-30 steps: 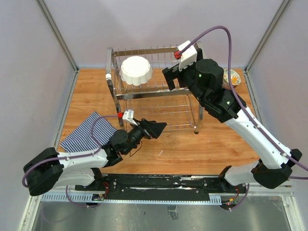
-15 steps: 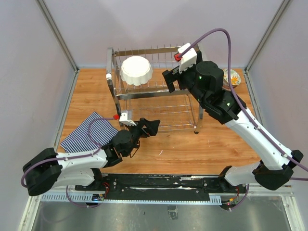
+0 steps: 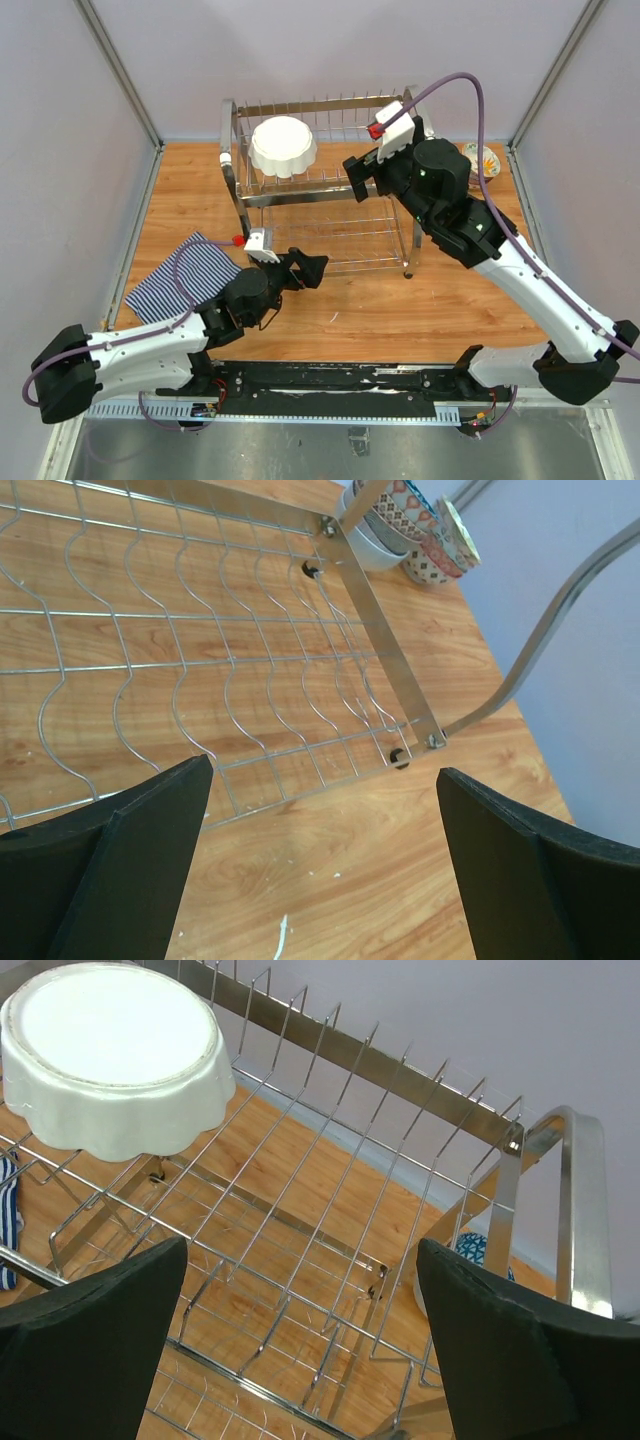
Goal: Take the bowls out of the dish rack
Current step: Adjust the bowl in the dish rack.
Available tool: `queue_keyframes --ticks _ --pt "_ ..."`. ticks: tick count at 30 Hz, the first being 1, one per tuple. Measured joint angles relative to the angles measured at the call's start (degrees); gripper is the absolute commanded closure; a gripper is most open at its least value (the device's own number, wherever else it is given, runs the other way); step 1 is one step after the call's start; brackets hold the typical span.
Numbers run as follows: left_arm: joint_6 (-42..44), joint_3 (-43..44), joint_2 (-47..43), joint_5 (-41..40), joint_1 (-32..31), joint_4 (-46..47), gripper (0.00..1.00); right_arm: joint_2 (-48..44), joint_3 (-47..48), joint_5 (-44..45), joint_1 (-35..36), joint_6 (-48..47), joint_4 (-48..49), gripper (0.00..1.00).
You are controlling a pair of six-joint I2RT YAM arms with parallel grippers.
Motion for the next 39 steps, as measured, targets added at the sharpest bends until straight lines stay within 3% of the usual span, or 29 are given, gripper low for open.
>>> queue_keyframes --ticks 8,17,28,39 --pt "0.04 4.96 -5.09 6.34 -0.35 -12.09 0.0 -6.38 -3.04 -0.15 0.72 0.63 0.44 0.02" --pt "-0.04 9.09 -14.1 9.18 -2.16 -25.59 0.0 -14.67 -13.46 5.33 10.1 1.66 1.14 0.02" --pt "-0.72 13.18 -24.81 4.92 -2.34 -40.44 0.0 -26.64 -33.07 10.6 16.39 8.33 3.41 0.01" --pt "-0.92 21.18 -31.76 -3.19 -2.36 -50.86 0.0 -24.04 -44.81 10.23 21.09 14.73 13.44 0.01"
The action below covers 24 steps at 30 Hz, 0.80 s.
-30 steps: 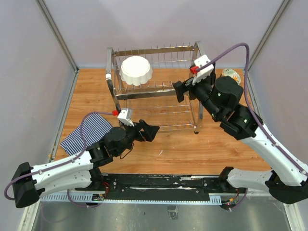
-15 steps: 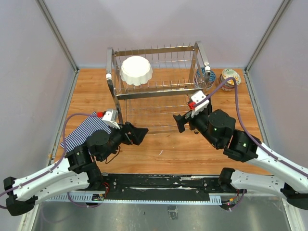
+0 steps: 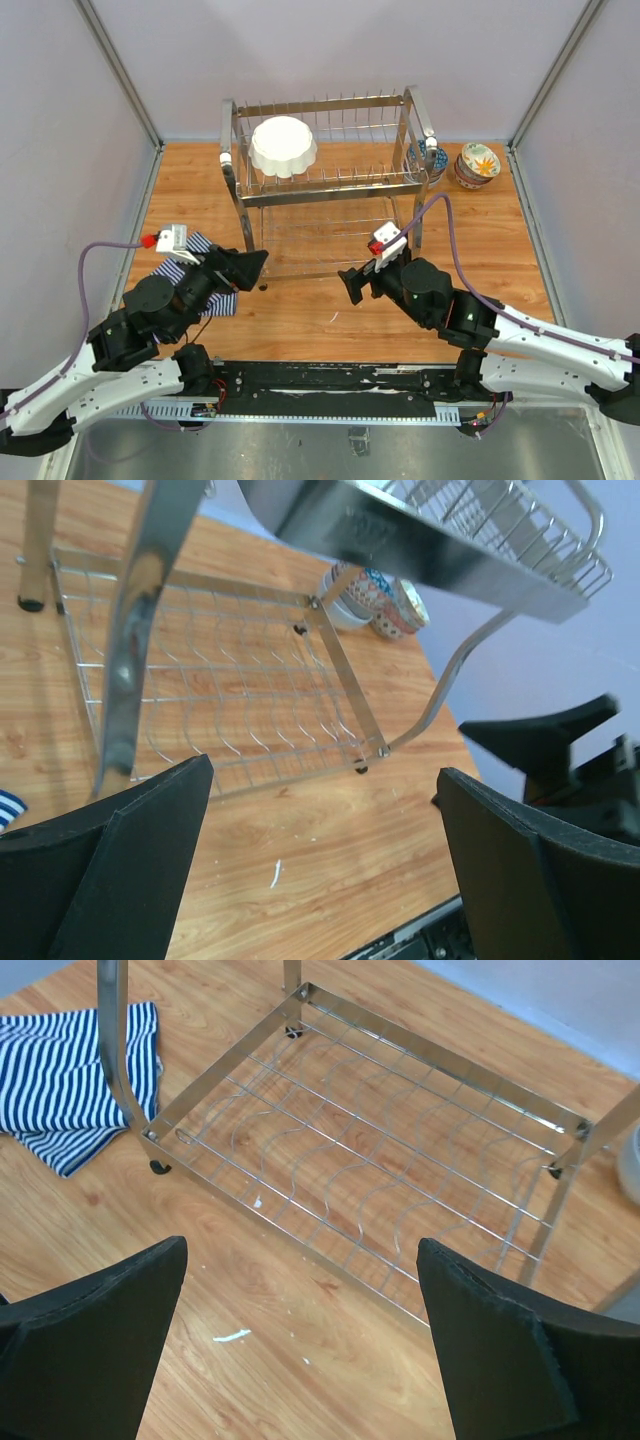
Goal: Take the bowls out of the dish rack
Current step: Adjust the bowl in the dish rack.
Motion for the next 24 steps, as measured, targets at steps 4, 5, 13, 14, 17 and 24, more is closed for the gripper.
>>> queue_keyframes --ticks 4,5,13,14,17,24 --pt "0.85 4.28 -0.33 -3.15 0.0 -2.34 0.0 0.7 -5.16 -0.2 0.0 2.45 7.58 0.01" --pt "1.22 5.38 -0.28 -3.93 0.0 -2.73 0.0 1.27 -6.08 -0.22 0.0 3.06 9.64 0.01" --pt "6.54 16.94 3.43 -10.49 0.0 -3.65 0.0 13.33 -8.13 -1.05 0.0 7.3 27.8 0.02" --pt "7.19 18.08 4.24 -11.15 0.0 -3.63 0.0 14.91 -8.2 -1.09 0.0 7.69 29.83 0.02" --pt "9.49 21.49 7.37 -13.22 0.0 -3.58 0.0 18.6 -8.46 -1.9 -0.04 9.25 35.1 0.02" --pt "14.27 27.63 14.45 -16.0 0.0 -3.52 0.0 26.58 -8.85 -6.71 -2.62 15.39 46.75 0.02"
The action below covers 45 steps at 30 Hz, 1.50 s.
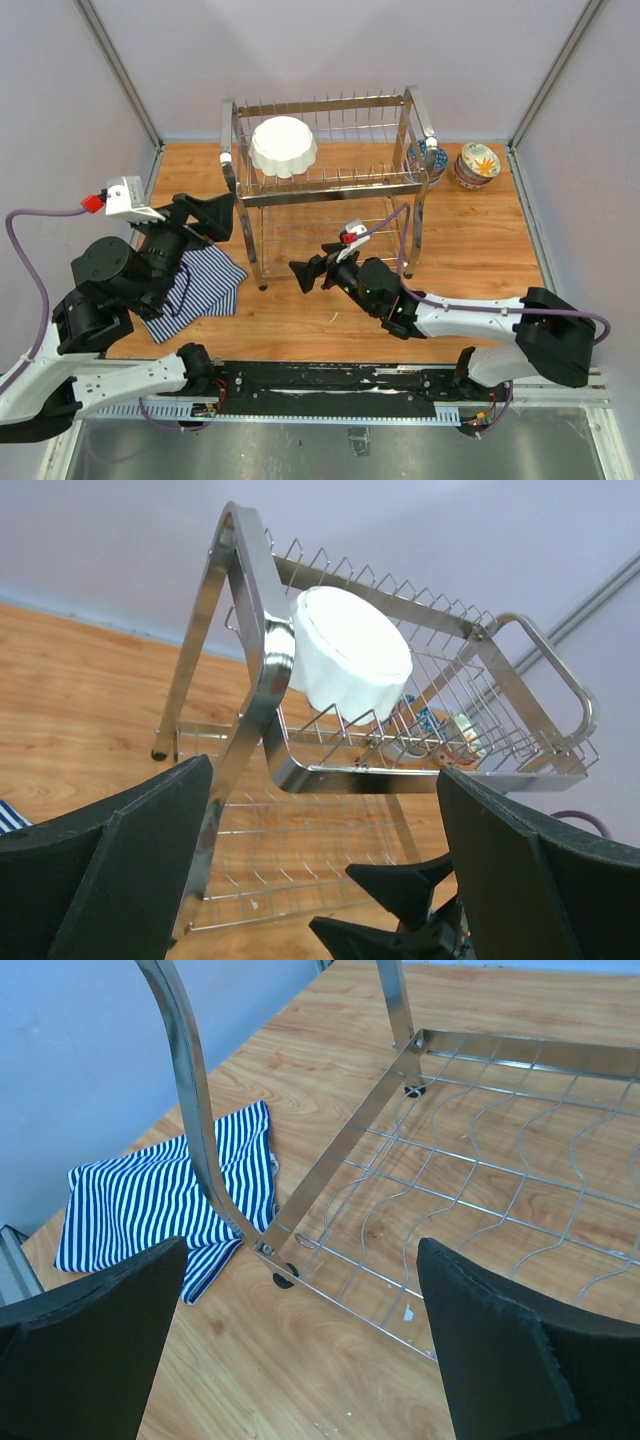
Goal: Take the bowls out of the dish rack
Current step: Adjust the bowl in the dish rack.
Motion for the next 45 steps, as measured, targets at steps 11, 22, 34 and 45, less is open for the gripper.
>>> queue_keyframes --ticks 11,22,34,45 --pt "6.62 9.18 6.88 -1.25 0.0 0.37 0.0 10.91 -1.22 -7.56 -1.79 7.45 17.81 0.02" --pt "12.74 14.43 14.49 -1.88 0.0 0.74 0.0 23.76 3.02 -15.37 -9.27 17.05 29.24 0.01" --pt "23.37 27.06 27.32 -7.06 0.0 4.46 0.0 37.38 17.11 -24.92 -16.76 27.71 38.18 0.02" --pt "28.44 27.08 29.27 -8.79 0.0 7.69 0.0 45.72 26.69 -29.03 -18.49 33.64 41.62 0.02"
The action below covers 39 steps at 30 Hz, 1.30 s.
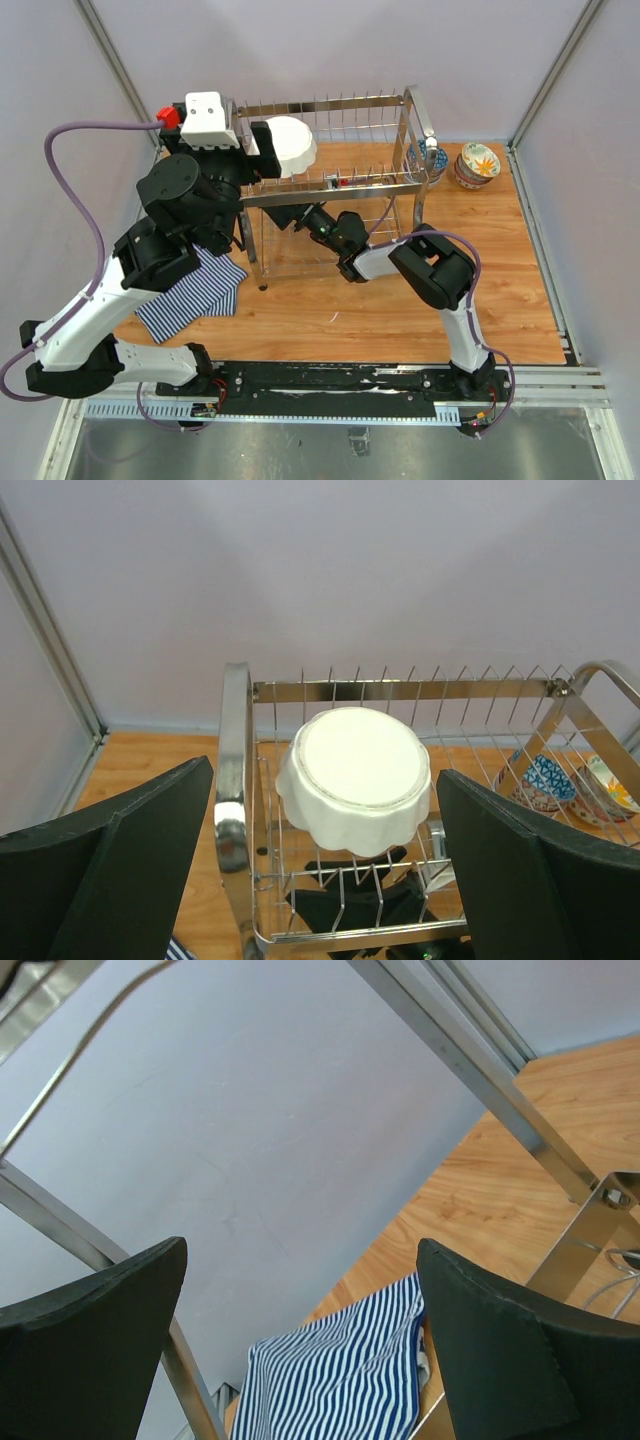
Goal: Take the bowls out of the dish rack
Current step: Adjust the bowl in the dish rack.
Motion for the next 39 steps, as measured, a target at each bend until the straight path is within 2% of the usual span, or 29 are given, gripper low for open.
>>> queue_keyframes --ticks 10,23,34,39 --pt "0.96 -5.99 -1.51 0.72 0.0 6.62 0.0 0.09 0.22 -2.03 -2.97 2.23 1.88 0.01" --pt "4.11 -6.47 -0.76 -1.97 0.0 17.07 0.0 2.84 9.46 -4.94 -4.74 5.6 2.21 0.02" --pt "3.15 -6.47 0.98 -4.94 0.0 16.61 0.0 6.93 15.67 -9.11 -6.34 12.26 2.8 0.01" --pt "-0.94 -5.29 1.36 -5.42 0.0 11.69 0.0 8.83 19.17 -11.63 -7.43 15.15 2.82 0.01"
